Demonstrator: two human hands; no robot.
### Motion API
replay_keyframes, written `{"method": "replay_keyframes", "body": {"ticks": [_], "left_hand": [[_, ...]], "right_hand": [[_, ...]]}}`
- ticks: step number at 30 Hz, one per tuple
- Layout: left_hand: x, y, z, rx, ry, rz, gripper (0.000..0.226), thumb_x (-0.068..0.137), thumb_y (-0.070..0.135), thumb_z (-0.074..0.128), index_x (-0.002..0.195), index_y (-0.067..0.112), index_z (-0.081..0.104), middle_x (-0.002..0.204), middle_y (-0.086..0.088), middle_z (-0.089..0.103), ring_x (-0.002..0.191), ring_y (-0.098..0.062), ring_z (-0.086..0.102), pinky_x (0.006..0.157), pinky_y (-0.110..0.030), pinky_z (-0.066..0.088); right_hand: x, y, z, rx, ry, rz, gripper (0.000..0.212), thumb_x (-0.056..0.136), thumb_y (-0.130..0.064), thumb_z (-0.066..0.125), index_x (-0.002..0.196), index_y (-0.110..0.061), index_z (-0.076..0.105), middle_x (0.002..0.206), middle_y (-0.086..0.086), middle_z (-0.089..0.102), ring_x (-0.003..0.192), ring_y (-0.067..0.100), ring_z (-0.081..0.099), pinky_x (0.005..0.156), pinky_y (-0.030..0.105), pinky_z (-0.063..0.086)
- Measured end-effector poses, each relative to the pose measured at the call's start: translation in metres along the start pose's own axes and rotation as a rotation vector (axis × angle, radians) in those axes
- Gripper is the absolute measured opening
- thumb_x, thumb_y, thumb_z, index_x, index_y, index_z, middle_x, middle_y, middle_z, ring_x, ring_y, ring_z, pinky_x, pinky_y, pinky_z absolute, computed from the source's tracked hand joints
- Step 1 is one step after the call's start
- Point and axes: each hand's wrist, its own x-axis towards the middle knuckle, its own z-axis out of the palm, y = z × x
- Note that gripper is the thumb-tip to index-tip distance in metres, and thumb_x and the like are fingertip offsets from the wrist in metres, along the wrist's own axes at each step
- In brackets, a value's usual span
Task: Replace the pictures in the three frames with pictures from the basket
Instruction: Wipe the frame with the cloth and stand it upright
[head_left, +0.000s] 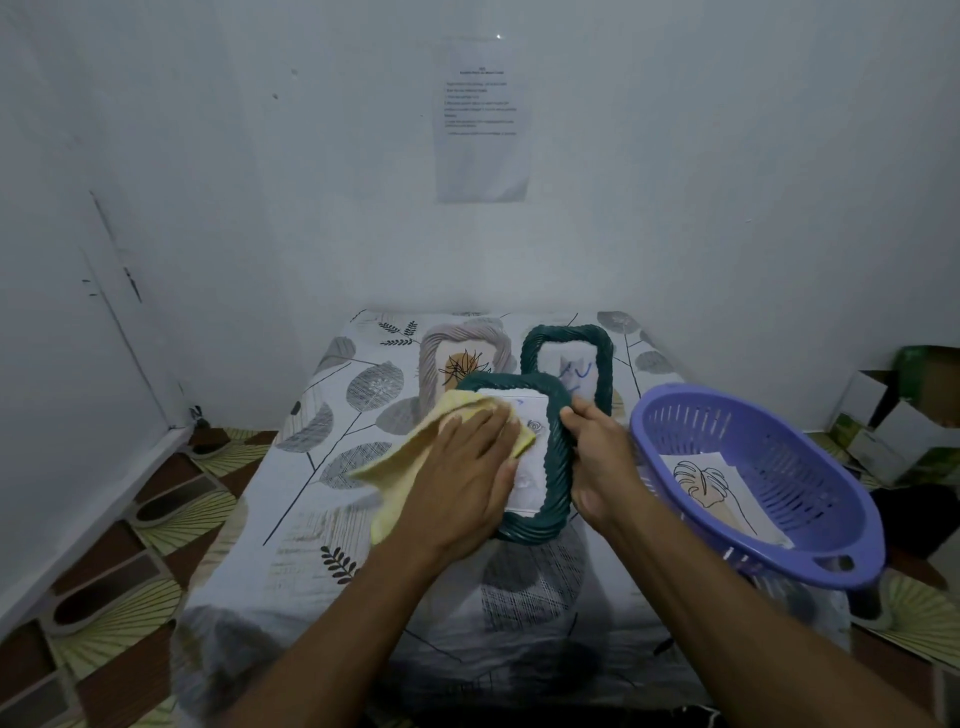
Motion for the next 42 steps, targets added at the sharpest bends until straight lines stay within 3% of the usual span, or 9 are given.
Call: {"method": "replay_keyframes", "body": {"ticks": [3,6,9,14,23,26,31,36,42], "left_hand": [[0.010,-0.011,0.001,0.024,-0.075,0.042,0.066,0.089,0.039,0.010,0.151,0.020,0.024,0.159,0.002,0.014,0.147,-0.012,0.009,0.120,-0.039,0.006],[0.022,-0.016,-0.009,0.003,-0.117,0.086,0.071,0.083,0.038,0.009,0.149,0.022,0.028,0.159,0.000,0.016,0.147,-0.017,0.012,0.118,-0.038,0.003],[0.015,-0.016,-0.006,-0.039,-0.131,0.125,0.062,0.090,0.038,0.011,0.149,0.028,0.026,0.160,0.005,0.011,0.148,-0.015,0.005,0.118,-0.039,0.000],[0.000,-0.015,0.004,0.092,-0.121,0.049,0.059,0.096,0.055,0.006,0.151,0.036,0.002,0.159,0.012,-0.009,0.146,-0.007,-0.013,0.119,-0.043,-0.004],[-0.008,-0.013,-0.008,0.153,-0.138,0.199,0.056,0.099,0.048,0.002,0.152,0.032,0.007,0.160,0.014,0.000,0.147,-0.006,-0.006,0.118,-0.048,-0.007],[0.004,-0.016,-0.014,0.196,-0.119,0.114,0.057,0.098,0.051,0.001,0.152,0.033,0.004,0.160,0.012,-0.001,0.147,-0.007,-0.007,0.117,-0.053,-0.004],[-0.014,-0.006,-0.011,0.171,-0.187,0.258,0.057,0.099,0.055,0.011,0.152,0.035,0.001,0.159,0.016,-0.008,0.146,-0.005,-0.012,0.116,-0.051,-0.012],[-0.003,-0.011,-0.010,0.168,-0.135,0.177,0.058,0.098,0.053,0.006,0.152,0.032,0.005,0.159,0.015,-0.003,0.146,-0.005,-0.008,0.116,-0.054,-0.009],[-0.024,-0.005,-0.005,0.170,-0.159,0.248,0.064,0.097,0.060,0.017,0.152,0.031,0.002,0.160,0.015,-0.007,0.147,-0.007,-0.010,0.115,-0.057,-0.010]], "right_hand": [[-0.003,0.004,-0.005,-0.006,-0.022,0.025,0.024,0.100,-0.006,0.042,0.110,-0.004,0.064,0.106,0.019,0.070,0.088,0.030,0.067,0.080,0.042,0.056],[-0.006,0.005,-0.008,0.036,-0.032,0.040,0.024,0.100,-0.005,0.042,0.110,-0.003,0.063,0.105,0.019,0.070,0.090,0.031,0.067,0.078,0.041,0.056],[-0.004,0.003,-0.011,0.008,-0.043,0.026,0.024,0.100,-0.006,0.043,0.111,-0.004,0.064,0.107,0.019,0.070,0.094,0.034,0.066,0.082,0.043,0.056],[-0.009,0.009,-0.009,-0.011,-0.084,0.033,0.026,0.100,-0.007,0.043,0.115,-0.005,0.064,0.109,0.020,0.070,0.095,0.033,0.067,0.089,0.047,0.054],[-0.004,0.000,-0.011,0.075,-0.032,0.016,0.025,0.100,-0.005,0.041,0.110,-0.003,0.064,0.106,0.020,0.069,0.089,0.031,0.067,0.080,0.043,0.055],[-0.011,0.007,-0.006,0.080,-0.065,0.041,0.024,0.100,-0.005,0.042,0.106,-0.004,0.065,0.104,0.021,0.069,0.090,0.032,0.066,0.084,0.045,0.055],[-0.002,-0.004,-0.014,0.037,-0.041,-0.002,0.023,0.100,-0.006,0.042,0.107,-0.004,0.063,0.110,0.023,0.066,0.093,0.033,0.063,0.093,0.051,0.049],[-0.014,0.010,-0.012,0.014,-0.104,0.060,0.026,0.101,-0.007,0.040,0.119,-0.001,0.059,0.114,0.022,0.066,0.095,0.032,0.066,0.090,0.048,0.053],[-0.003,-0.005,-0.017,0.027,-0.038,0.002,0.024,0.100,-0.007,0.041,0.115,0.001,0.057,0.117,0.029,0.062,0.096,0.036,0.062,0.095,0.055,0.047]]}}
